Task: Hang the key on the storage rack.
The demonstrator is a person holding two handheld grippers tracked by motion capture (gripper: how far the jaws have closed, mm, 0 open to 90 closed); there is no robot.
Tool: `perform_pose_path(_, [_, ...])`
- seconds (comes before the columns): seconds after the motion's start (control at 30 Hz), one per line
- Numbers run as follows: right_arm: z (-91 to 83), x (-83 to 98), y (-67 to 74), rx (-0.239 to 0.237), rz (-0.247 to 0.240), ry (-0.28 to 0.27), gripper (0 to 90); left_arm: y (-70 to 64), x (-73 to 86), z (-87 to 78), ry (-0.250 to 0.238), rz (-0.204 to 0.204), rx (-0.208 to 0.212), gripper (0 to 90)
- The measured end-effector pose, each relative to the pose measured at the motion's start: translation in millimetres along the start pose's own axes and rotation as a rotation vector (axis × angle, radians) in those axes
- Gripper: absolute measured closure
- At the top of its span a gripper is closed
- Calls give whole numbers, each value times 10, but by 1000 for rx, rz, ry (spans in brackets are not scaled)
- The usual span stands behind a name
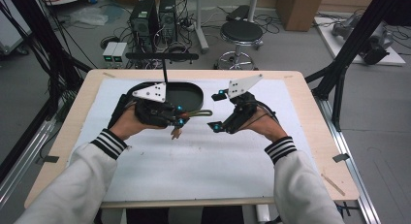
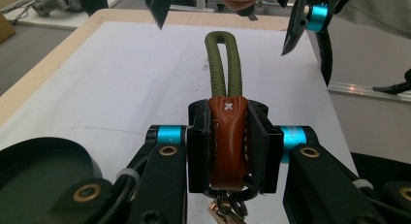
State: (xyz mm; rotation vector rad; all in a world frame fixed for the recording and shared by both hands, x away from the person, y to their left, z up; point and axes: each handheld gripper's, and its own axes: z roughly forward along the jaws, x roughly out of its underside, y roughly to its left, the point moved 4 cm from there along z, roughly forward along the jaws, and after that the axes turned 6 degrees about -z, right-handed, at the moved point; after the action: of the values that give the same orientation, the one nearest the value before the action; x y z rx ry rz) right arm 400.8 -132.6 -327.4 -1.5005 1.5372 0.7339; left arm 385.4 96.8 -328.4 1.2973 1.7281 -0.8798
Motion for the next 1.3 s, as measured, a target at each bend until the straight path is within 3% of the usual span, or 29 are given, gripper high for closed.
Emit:
perform_pose_path(0.17, [-231, 105, 31, 125, 52, -31, 3, 94, -16, -144, -53, -51, -76, 725])
perform_pose_path(0.27, [-397, 229, 86, 198, 101, -63, 3, 160, -21, -257, -90, -71, -124, 725])
perform_pose_path(0.33, [-493, 333, 132, 238, 107, -71, 3, 210, -20, -334, -114, -88, -159, 725])
perform_pose_path(0.53, [-731, 625, 314, 341, 159, -110, 3, 376, -9, -496, -161, -119, -333, 725])
perform_pose_path(0.6, [-794, 714, 370, 379, 170, -141, 3, 412, -4, -528, -175, -129, -369, 725])
perform_pose_path(0.77, [-883, 950, 463, 471, 205, -185, 3, 504, 16, -597, -191, -150, -468, 725])
perform_pose_path(0.97, [-927, 1173, 549, 575, 241, -236, 3, 610, 47, -666, -207, -177, -546, 725])
perform_pose_path(1.13, [-931, 1307, 592, 636, 238, -241, 3, 700, 79, -726, -222, -205, -616, 725])
perform_pose_path(1.3, [-963, 1383, 624, 663, 227, -298, 3, 789, 120, -796, -235, -235, -674, 725])
